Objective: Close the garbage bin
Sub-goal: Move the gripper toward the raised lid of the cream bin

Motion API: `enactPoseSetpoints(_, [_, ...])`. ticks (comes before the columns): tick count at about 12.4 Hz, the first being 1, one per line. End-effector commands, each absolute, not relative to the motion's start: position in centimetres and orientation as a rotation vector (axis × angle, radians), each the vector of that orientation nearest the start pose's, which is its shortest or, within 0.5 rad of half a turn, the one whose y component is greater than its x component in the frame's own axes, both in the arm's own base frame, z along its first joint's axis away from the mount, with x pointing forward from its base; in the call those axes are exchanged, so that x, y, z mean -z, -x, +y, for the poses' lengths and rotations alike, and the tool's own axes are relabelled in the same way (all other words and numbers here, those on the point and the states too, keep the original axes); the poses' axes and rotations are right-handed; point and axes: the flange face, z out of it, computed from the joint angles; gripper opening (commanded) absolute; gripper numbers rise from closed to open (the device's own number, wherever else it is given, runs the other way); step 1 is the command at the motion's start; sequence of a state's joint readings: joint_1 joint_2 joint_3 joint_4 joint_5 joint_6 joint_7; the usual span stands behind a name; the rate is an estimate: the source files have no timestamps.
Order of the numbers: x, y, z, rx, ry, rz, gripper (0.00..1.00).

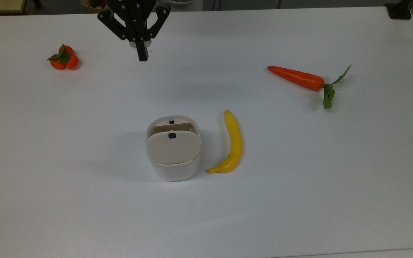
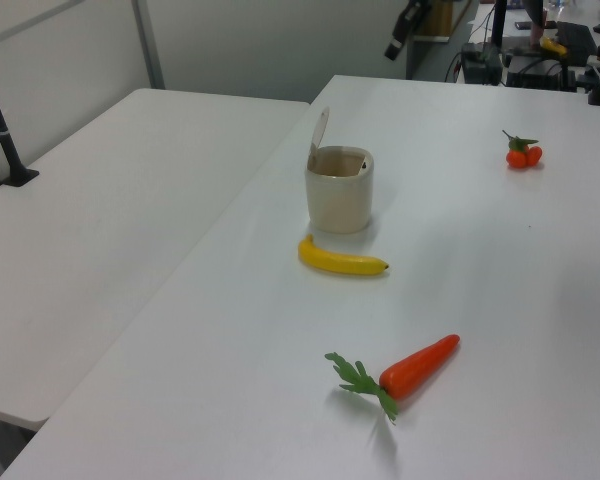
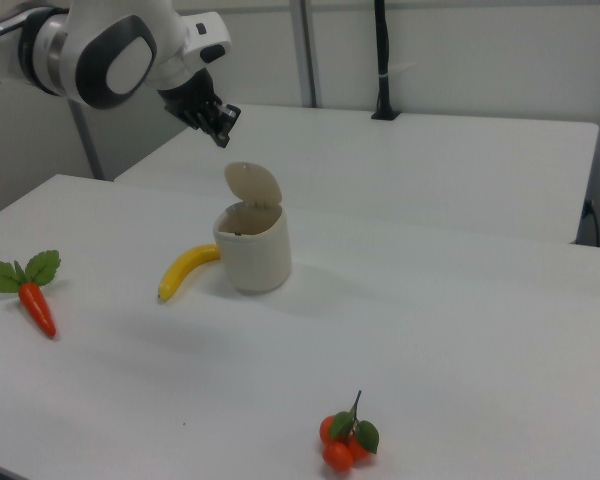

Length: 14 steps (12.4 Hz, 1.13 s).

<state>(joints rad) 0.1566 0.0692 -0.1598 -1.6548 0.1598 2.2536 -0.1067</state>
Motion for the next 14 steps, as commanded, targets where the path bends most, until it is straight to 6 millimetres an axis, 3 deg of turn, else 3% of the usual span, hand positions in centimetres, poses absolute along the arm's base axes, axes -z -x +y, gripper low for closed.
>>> enactPoseSetpoints(1, [-60.8,-64.4,0.5,0.931,2.858,-0.014,0.00])
enactPoseSetpoints(4, [-59.5,-65.9,0.7,1.020,2.820,0.021,0.00])
enactPoseSetpoints(10, [-54.1,-69.4,2.5,1.207,2.775,0.039,0.00])
enactPoseSetpoints(14, [-51.3,-70.6,3.9,1.249,2.773,0.011,0.00])
